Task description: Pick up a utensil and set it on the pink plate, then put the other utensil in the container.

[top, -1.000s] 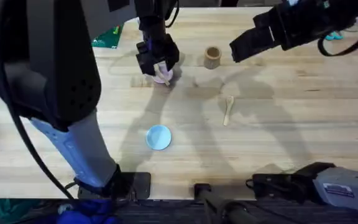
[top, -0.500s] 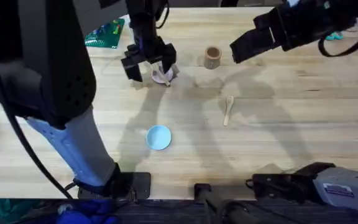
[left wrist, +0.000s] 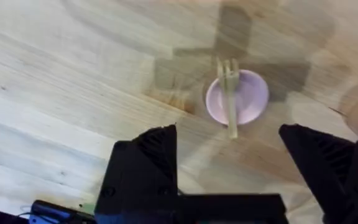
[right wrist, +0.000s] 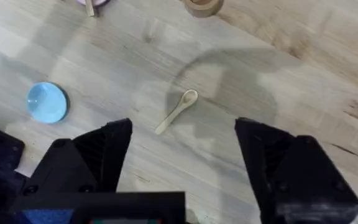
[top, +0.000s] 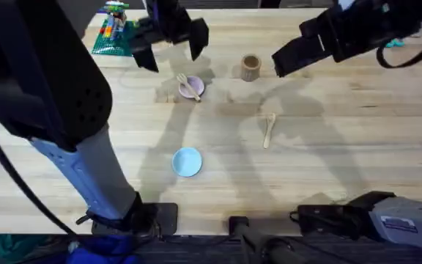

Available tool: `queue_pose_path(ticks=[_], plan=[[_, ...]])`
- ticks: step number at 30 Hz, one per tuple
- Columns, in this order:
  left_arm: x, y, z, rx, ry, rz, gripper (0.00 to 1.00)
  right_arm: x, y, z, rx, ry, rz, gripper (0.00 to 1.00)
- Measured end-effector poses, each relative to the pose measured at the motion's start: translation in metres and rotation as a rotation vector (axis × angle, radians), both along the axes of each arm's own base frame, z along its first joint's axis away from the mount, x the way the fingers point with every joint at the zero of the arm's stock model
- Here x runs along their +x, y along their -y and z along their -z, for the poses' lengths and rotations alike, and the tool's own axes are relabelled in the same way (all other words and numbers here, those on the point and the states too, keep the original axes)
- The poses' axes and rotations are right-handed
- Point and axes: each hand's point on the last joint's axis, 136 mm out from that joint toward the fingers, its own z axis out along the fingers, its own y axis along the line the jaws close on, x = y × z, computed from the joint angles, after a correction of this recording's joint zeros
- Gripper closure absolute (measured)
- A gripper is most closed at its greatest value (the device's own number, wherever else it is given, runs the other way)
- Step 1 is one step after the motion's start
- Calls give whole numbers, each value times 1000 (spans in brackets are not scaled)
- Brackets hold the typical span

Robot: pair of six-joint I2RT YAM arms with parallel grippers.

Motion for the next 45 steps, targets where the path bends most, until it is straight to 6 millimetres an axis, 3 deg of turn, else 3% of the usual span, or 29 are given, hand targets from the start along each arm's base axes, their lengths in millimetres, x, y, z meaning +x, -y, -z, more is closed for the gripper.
queue_pose_path(ticks=[8, 13, 21, 26, 30, 34, 40, 45], plan=[[3, -3, -48, 15, 50, 59, 8, 0, 0, 0, -6, 3, -9, 6], [-6, -8, -62, 36, 29, 94, 8, 0, 0, 0, -12, 7, -23, 6], [-22, -15, -68, 68, -18, 115, 10, 0, 0, 0, -19, 12, -41, 5], [-34, -19, -97, 60, 53, 120, 8, 0, 0, 0, -20, 12, -43, 5], [-52, -25, -134, 45, 161, 133, 9, 0, 0, 0, -20, 13, -43, 5], [-76, -29, -154, 30, 242, 177, 10, 1, 1, 0, -23, 14, -41, 5], [-113, -34, -149, 15, 305, 289, 9, 2, 9, -2, -64, 35, -26, 5], [-143, -40, -143, 21, 327, 361, 8, -13, 19, -8, -78, 29, -6, 5]])
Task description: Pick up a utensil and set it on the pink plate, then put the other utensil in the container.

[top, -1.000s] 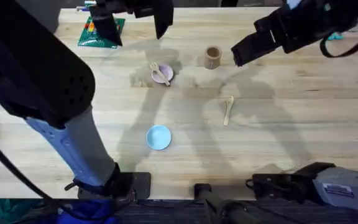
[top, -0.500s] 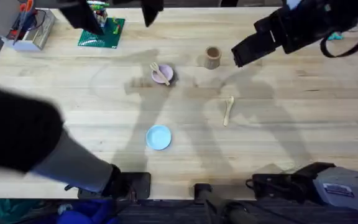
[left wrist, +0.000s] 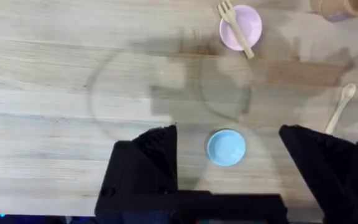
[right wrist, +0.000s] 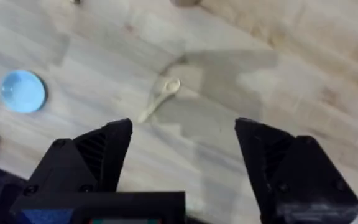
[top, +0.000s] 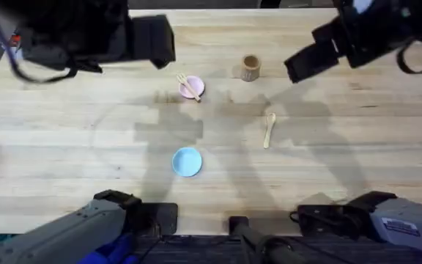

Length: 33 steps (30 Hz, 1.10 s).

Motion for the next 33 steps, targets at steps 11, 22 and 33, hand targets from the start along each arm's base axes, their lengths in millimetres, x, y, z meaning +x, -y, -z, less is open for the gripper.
queue_pose_path(ticks=[11, 22, 33], plan=[[-12, -4, -9, 7, 47, 30, 8, -31, 13, 9, 77, -164, 367, 5], [-4, -2, 0, 17, 12, 33, 8, -43, 7, 34, 94, -257, 568, 5], [10, 2, 13, 55, -32, 98, 7, -33, -14, 64, 126, -366, 624, 5]])
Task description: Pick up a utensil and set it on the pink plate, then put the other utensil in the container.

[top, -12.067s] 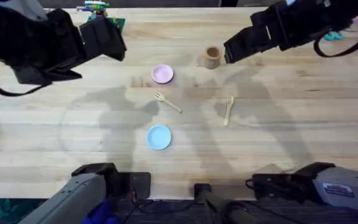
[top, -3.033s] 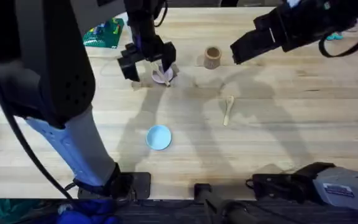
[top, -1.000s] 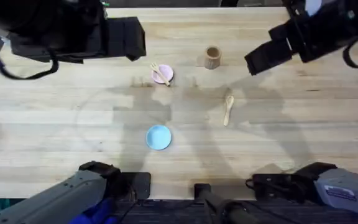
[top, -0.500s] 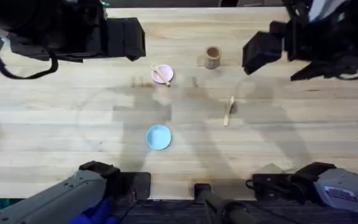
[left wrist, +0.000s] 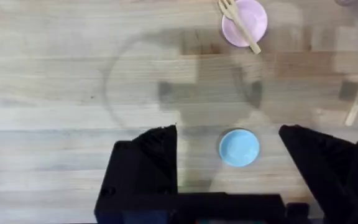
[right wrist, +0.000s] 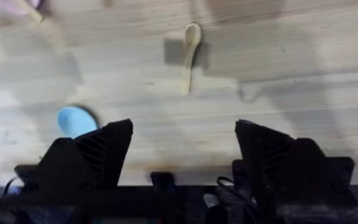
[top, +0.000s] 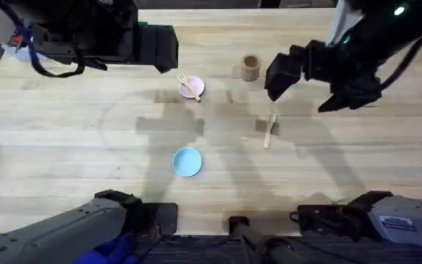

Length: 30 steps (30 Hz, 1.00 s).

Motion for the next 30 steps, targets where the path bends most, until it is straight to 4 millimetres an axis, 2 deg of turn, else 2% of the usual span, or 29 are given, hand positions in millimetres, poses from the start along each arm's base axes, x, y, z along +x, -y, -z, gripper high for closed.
queue_pose_path(ticks=[11, 19, 23, 30], plan=[[6, 9, -1, 19, 18, 168, 7, 9, 1, 68, -44, 16, 91, 5], [14, 13, -4, 16, 54, 203, 7, 1, 6, 114, -48, -7, 175, 5], [15, 13, -5, 17, 59, 206, 7, 3, 4, 124, -37, 12, 184, 5], [15, 14, -5, 16, 59, 207, 7, 9, -14, 125, -19, 68, 143, 5]])
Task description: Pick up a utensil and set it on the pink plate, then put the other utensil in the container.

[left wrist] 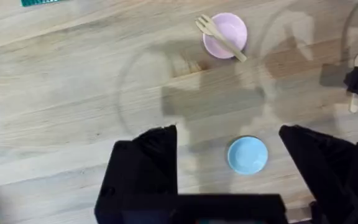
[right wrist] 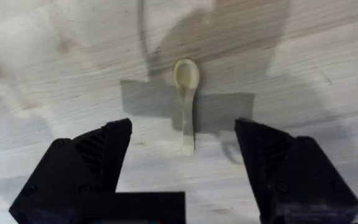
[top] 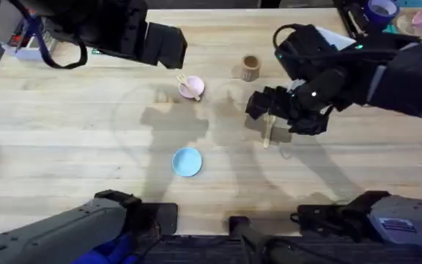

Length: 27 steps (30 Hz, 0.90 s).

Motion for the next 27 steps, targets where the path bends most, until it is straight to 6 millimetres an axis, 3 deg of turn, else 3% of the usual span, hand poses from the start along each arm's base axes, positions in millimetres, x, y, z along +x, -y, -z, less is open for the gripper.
queue_pose_path(ticks=[12, 27], plan=[[0, 0, 0, -2, -1, 1, 7, 5, -1, 33, -72, -53, 3, 5], [0, 0, 0, -1, 0, 4, 7, 6, -1, 33, -96, -43, 47, 70]])
